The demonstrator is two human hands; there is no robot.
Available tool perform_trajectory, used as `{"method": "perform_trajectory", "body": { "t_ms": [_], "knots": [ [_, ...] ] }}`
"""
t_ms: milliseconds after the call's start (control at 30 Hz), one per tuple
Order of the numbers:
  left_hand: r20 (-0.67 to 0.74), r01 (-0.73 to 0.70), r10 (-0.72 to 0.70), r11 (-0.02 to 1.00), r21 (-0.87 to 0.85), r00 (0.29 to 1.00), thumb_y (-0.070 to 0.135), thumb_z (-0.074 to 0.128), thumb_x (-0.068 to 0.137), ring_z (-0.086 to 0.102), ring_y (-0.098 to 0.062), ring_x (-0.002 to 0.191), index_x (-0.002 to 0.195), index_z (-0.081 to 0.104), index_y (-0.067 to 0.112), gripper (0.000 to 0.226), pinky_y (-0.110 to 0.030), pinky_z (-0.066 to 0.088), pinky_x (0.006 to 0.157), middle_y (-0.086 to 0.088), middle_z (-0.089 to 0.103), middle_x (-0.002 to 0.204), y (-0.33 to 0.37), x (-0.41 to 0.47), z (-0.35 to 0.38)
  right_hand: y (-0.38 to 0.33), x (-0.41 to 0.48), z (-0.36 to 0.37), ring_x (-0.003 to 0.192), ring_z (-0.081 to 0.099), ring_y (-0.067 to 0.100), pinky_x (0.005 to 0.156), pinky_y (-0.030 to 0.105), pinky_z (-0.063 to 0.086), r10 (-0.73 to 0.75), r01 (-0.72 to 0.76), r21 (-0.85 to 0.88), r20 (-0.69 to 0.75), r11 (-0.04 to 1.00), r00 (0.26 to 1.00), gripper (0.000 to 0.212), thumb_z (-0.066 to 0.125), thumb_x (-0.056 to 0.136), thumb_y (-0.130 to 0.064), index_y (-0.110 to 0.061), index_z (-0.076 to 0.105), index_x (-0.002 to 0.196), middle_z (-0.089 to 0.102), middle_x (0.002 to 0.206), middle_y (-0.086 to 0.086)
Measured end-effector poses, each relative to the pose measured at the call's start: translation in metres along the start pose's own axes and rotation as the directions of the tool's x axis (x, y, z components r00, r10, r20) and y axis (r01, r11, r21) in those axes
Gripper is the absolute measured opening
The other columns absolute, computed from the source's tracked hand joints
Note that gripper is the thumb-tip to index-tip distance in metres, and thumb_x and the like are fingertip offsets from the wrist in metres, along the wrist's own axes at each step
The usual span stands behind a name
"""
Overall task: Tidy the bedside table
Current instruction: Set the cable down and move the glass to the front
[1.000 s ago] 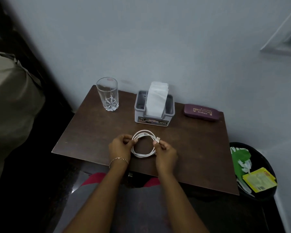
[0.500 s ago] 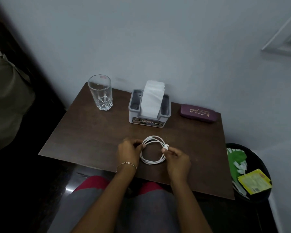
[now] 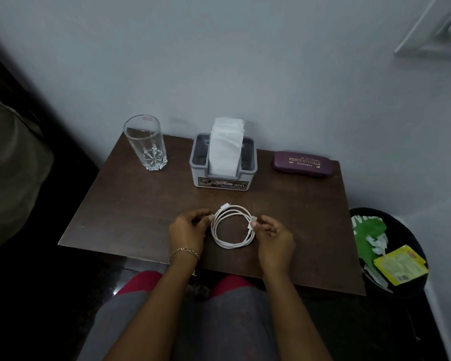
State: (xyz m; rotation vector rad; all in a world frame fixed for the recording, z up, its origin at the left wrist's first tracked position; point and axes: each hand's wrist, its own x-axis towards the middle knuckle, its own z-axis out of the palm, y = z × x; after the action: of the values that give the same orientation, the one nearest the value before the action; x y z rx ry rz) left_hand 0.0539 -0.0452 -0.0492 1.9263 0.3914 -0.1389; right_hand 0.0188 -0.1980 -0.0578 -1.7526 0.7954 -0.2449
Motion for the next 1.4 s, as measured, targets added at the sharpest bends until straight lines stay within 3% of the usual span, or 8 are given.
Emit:
{"method": "perform_trajectory", "body": {
  "t_ms": [100,233,433,567,867,1100,1267,1400],
  "knots": [
    [-0.029,0.019,-0.02,0.999,-0.046,0.999,0.02,0.069,0.079,0.066,-0.023,0.071,0.095,0.071,0.013,0.017,-0.041,0.056,0.078,-0.009,0.071,0.082,0.0,0.003,-0.003,-0.007,0.001,-0.003,0.075,0.065,0.017,0.062,0.008,0.046,0.006,-0.004,0.043,-0.047,0.999,0.999,0.032,0.074,0.077,-0.016,-0.006,0.068,0.107,0.071,0.088,0.011],
    [-0.16,-0.075,0.044,0.979,-0.192,0.986,0.024,0.063,0.085,0.059,-0.019,0.106,0.116,0.061,0.013,0.033,-0.032,0.047,0.093,-0.01,0.063,0.117,0.011,0.017,-0.009,-0.039,0.01,-0.004,0.084,0.065,0.01,0.072,0.009,0.047,-0.079,0.095,0.136,-0.115,0.986,0.99,0.03,0.068,0.083,-0.019,-0.01,0.067,0.111,0.071,0.099,0.005],
    [-0.185,-0.164,0.11,0.938,-0.305,0.976,0.026,0.046,0.095,0.04,-0.013,0.13,0.135,0.044,0.012,0.043,-0.028,0.03,0.11,-0.003,0.044,0.142,0.056,0.052,-0.013,-0.083,0.043,0.026,0.123,0.052,0.019,0.108,0.037,0.038,-0.156,0.153,0.072,0.033,0.986,0.987,0.041,0.048,0.095,-0.033,-0.009,0.056,0.127,0.058,0.132,0.006],
    [-0.083,-0.136,0.115,0.927,-0.35,0.99,0.023,0.045,0.095,0.043,-0.017,0.13,0.134,0.046,0.01,0.041,-0.033,0.032,0.112,-0.005,0.048,0.14,0.062,0.068,-0.006,-0.085,0.056,0.047,0.121,0.054,0.028,0.105,0.046,0.04,-0.094,0.09,0.044,0.103,0.995,0.99,0.055,0.038,0.088,-0.046,-0.008,0.059,0.122,0.061,0.128,0.011],
    [-0.04,-0.232,0.233,0.906,-0.355,0.972,0.037,0.046,0.085,0.057,-0.019,0.117,0.125,0.057,0.012,0.048,-0.044,0.043,0.103,-0.006,0.063,0.123,0.05,0.072,-0.005,-0.08,0.056,0.052,0.098,0.055,0.018,0.101,0.043,0.043,-0.047,0.043,0.049,0.079,0.998,0.996,0.037,0.043,0.097,-0.028,-0.007,0.06,0.123,0.064,0.102,0.007],
    [-0.079,-0.204,0.189,0.917,-0.343,0.979,0.033,0.045,0.092,0.052,-0.018,0.122,0.128,0.054,0.01,0.043,-0.038,0.04,0.106,-0.007,0.058,0.13,0.054,0.076,-0.009,-0.089,0.048,0.058,0.131,0.043,0.027,0.11,0.035,0.032,-0.053,0.055,-0.027,0.072,0.998,0.996,0.045,0.04,0.099,-0.03,-0.007,0.045,0.137,0.049,0.141,0.013],
    [-0.455,-0.43,0.27,0.853,-0.296,0.849,0.028,0.049,0.092,0.052,-0.008,0.099,0.11,0.052,0.02,0.02,-0.022,0.046,0.084,0.006,0.05,0.111,0.047,0.056,-0.043,-0.1,-0.022,0.064,0.144,0.017,0.014,0.116,0.026,0.018,-0.512,0.514,0.01,-0.06,0.858,0.857,0.059,0.045,0.097,-0.03,-0.01,0.022,0.147,0.022,0.156,0.008],
    [-0.541,-0.425,0.31,0.899,-0.1,0.782,0.042,0.065,0.073,0.041,-0.015,0.109,0.124,0.04,0.003,0.069,-0.01,0.033,0.093,-0.005,0.034,0.118,0.031,0.083,-0.082,-0.093,-0.047,0.116,0.141,0.028,0.014,0.113,0.035,0.031,-0.571,0.557,0.132,0.25,0.82,0.782,0.065,0.055,0.092,-0.022,-0.015,0.022,0.147,0.027,0.154,0.006]
  ]
}}
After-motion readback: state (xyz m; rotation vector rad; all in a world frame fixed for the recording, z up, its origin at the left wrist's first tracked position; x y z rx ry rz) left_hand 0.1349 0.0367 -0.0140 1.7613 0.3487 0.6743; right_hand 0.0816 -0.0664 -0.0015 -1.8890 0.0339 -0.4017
